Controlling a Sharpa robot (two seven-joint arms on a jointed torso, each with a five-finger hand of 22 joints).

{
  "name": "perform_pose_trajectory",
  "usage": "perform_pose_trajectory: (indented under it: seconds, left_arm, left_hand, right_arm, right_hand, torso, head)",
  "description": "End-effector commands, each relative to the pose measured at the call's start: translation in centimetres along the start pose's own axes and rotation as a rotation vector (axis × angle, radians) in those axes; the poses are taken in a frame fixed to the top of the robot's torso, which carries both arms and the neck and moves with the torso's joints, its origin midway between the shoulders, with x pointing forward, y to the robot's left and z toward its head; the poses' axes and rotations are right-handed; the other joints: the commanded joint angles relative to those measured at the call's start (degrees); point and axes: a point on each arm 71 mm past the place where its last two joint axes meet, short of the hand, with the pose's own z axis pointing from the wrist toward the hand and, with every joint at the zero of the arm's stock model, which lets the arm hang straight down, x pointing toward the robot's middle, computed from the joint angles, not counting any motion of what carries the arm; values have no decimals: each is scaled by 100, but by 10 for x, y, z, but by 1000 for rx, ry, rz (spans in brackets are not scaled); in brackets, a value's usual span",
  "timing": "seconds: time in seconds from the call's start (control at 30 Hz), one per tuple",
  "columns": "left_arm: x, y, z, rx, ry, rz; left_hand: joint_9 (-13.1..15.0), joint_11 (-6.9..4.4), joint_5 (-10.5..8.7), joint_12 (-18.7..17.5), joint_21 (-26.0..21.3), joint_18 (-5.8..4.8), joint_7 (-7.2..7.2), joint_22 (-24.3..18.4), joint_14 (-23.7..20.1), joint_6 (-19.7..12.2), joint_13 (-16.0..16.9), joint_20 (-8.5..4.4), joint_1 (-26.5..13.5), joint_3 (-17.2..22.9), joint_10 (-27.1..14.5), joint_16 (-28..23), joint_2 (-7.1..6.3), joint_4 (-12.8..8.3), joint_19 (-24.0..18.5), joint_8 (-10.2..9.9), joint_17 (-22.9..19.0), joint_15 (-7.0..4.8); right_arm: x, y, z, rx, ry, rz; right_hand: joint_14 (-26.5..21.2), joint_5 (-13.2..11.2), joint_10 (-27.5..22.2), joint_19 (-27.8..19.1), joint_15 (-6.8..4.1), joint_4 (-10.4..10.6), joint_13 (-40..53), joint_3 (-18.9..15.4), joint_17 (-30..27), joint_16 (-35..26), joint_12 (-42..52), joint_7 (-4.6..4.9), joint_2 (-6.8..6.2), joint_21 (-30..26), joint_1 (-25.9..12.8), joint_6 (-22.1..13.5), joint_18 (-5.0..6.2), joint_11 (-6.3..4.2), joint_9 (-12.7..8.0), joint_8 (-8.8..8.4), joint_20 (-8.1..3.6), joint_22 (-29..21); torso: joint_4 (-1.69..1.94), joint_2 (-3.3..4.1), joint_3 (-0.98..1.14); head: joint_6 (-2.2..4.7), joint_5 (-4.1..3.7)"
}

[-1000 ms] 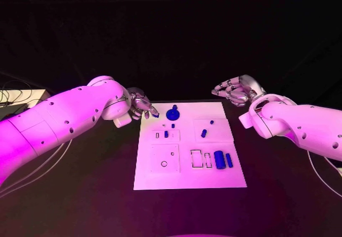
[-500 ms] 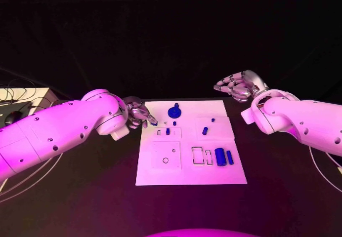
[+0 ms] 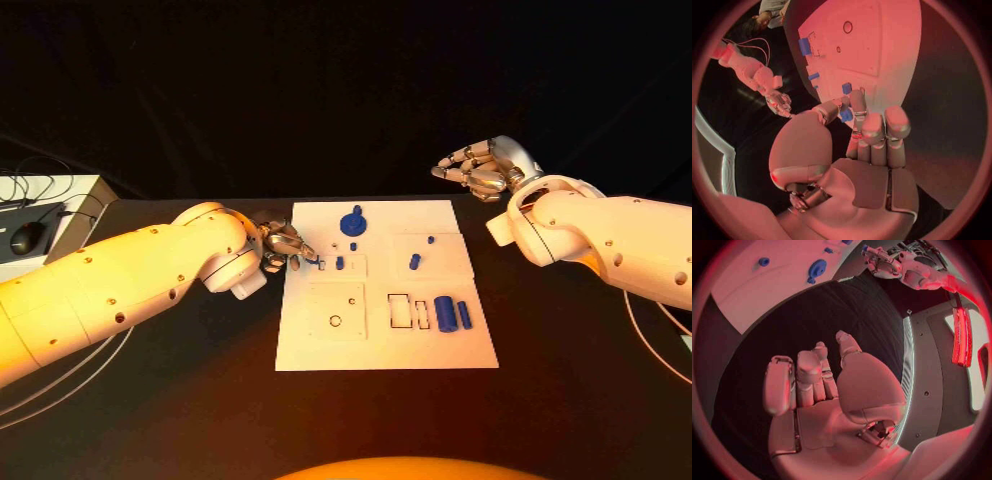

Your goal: Assemble the parts on the task board

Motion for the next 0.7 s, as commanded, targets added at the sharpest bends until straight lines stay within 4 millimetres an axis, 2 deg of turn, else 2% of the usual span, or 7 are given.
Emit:
perform_pose_trajectory:
  seconds: [0.03, 0.17, 0.4, 0.7]
  left_arm:
    - [1, -1, 3, -4, -25, -3]
    - [5, -2, 8, -17, -21, 2]
    - [9, -3, 13, -40, 3, 20]
    - [11, -3, 17, -63, 25, 52]
  left_hand:
    - [1928, -38, 7, -24, 12, -95, -336, -1, -6, 358, -13, -6, 112, -43, 92, 14, 80, 8, 15, -21, -33, -34]
    - [1937, -39, 6, -20, 5, -95, -337, -6, -3, 365, -23, -6, 125, -74, 96, 15, 90, 20, 21, -35, -53, -35]
    - [1958, -47, 4, -8, 11, -101, -358, -1, -1, 412, -7, -9, 118, -105, 92, 35, 105, 35, 29, -20, -46, -39]
    - [1985, -49, 10, -5, 19, -113, -365, 8, -7, 437, 29, -15, 111, -121, 83, 45, 120, 30, 32, -17, -55, -41]
  right_arm:
    - [1, 1, 0, -15, 5, -6]
    - [1, 1, 0, -15, 6, -5]
    - [1, 2, 0, -16, 7, -5]
    - [1, 1, 0, -15, 7, -5]
  right_hand:
    - [-6, 14, -21, 478, -24, -14, -3, -14, 7, -16, 19, 9, 12, 31, -34, 49, 41, -38, -9, -20, -37, 1112]
    - [-6, 14, -21, 478, -24, -14, -3, -14, 7, -16, 19, 9, 12, 31, -34, 49, 41, -38, -9, -20, -37, 1112]
    - [-6, 14, -21, 478, -24, -14, -3, -14, 7, -16, 19, 9, 12, 31, -34, 49, 41, -38, -9, -20, -37, 1112]
    - [-6, 14, -21, 478, -24, -14, -3, -14, 7, -16, 19, 9, 12, 31, -34, 49, 41, -38, -9, -20, -37, 1112]
  torso:
    - [2, 8, -1]
    - [-2, 13, -8]
    - [-9, 18, -2]
    - [2, 13, -4]
  head:
    - [4, -2]
    - [-1, -4]
    - [-4, -10]
    - [-21, -18]
